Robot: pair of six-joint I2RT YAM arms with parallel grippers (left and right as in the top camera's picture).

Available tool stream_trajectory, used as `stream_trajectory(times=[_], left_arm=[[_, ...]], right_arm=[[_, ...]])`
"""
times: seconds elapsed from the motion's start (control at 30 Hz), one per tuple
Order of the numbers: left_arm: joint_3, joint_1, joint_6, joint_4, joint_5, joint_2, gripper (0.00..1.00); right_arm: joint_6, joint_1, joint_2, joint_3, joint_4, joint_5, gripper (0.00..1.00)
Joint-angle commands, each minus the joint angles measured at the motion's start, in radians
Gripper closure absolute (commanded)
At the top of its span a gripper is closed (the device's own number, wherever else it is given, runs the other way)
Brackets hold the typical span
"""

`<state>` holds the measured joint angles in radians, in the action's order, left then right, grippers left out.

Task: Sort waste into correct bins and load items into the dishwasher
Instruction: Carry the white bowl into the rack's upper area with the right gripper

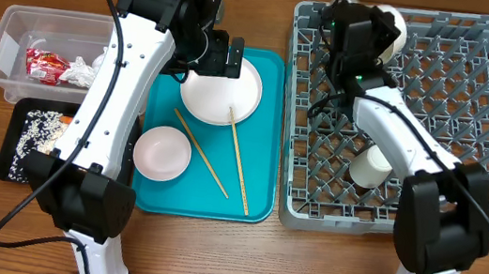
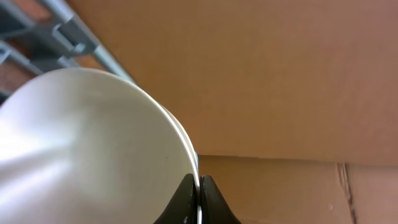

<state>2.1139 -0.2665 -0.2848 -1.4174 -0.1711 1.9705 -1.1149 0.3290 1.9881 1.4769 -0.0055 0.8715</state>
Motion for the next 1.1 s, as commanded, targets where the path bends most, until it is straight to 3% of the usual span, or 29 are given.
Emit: stream_trajectory(times=[0.0, 0.37, 0.83, 0.97, 1.07], left_arm=[[0.010, -0.002, 0.009, 0.001, 0.002, 0.004, 0.00], [0.010, -0.002, 0.009, 0.001, 0.002, 0.004, 0.00], [0.010, -0.002, 0.009, 0.001, 0.003, 0.004, 0.00], [0.010, -0.002, 0.009, 0.001, 0.002, 0.004, 0.00], [0.010, -0.002, 0.009, 0.001, 0.002, 0.004, 0.00]], right_arm=[[-0.080, 0.003, 0.021, 0.015, -0.002, 0.002, 0.96], [-0.074, 0.020, 0.023, 0.015, -0.167, -0.090, 0.96], [-0.059, 0.107, 0.023, 0.015, -0.239, -0.107, 0.96], [0.018, 0.111, 0.023, 0.015, -0.270, -0.107, 0.79], [0.060, 0.111, 0.023, 0.015, -0.297, -0.107, 0.75]])
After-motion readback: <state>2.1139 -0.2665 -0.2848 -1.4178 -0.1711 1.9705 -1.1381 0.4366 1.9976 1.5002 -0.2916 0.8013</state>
